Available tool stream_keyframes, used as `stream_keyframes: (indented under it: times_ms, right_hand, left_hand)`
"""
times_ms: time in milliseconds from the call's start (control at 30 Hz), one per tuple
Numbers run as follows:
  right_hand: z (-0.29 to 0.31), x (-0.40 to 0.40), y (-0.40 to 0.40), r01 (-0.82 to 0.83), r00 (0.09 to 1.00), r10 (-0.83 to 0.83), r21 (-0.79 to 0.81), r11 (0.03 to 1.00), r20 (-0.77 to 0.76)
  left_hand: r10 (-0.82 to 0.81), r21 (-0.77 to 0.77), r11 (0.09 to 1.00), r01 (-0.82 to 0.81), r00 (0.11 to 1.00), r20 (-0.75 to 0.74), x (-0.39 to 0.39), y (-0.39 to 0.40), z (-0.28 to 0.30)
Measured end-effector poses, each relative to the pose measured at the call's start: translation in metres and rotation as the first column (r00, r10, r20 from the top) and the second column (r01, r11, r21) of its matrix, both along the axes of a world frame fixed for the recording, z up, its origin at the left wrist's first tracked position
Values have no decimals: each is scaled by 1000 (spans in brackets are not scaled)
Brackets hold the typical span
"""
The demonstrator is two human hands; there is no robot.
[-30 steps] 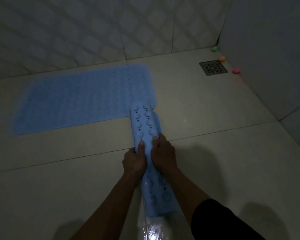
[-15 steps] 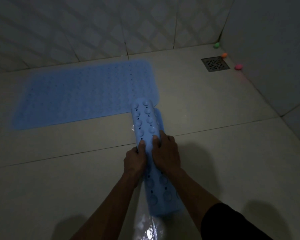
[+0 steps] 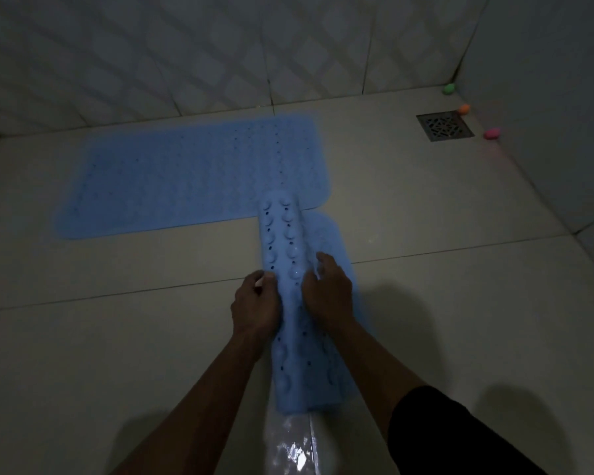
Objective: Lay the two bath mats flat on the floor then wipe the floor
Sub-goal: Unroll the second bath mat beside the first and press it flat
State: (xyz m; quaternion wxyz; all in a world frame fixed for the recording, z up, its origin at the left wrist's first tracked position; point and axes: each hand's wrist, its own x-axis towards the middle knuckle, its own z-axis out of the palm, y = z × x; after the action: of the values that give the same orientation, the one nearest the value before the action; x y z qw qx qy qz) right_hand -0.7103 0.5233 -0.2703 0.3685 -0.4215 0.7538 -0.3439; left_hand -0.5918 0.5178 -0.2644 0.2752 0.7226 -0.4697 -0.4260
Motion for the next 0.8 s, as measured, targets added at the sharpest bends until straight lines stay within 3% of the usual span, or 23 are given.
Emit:
stream_keyframes:
  times_ms: [100, 267, 367, 600, 800]
  right_hand:
    - [-5, 5, 4, -40, 999, 38, 69, 997, 38]
    - [-11, 20, 7, 2, 989, 5, -41, 999, 149]
    - [-15, 16, 4, 19, 980, -18, -1, 1000, 200]
    - [-15, 16, -8, -54, 980, 26, 134, 990, 198]
    - [-11, 50, 1, -100, 973, 89, 41, 994, 213]
  left_hand:
    - [4, 70, 998, -3, 1000, -21, 6, 6, 4]
    - [-19, 65, 998, 20, 999, -26, 3, 7, 6]
    - [-23, 47, 999, 23, 1000, -15, -3, 6, 8]
    - [36, 72, 997, -37, 999, 22, 5, 3, 7]
    - [122, -9, 993, -122, 990, 66, 35, 4, 8]
